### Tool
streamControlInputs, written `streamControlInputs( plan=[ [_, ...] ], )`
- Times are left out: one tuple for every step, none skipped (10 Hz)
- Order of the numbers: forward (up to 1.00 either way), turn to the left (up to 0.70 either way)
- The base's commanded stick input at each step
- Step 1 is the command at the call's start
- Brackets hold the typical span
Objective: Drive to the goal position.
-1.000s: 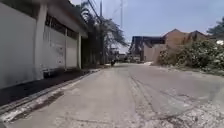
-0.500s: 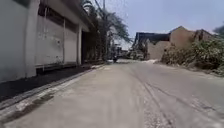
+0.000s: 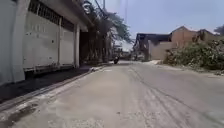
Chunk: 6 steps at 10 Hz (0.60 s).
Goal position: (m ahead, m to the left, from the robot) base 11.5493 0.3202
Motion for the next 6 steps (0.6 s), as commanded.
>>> streamControlInputs(
  plan=[
    [1.00,-0.16],
    [1.00,-0.07],
    [1.00,-0.04],
    [1.00,-0.04],
    [1.00,-0.04],
    [1.00,-0.04]
  ],
)
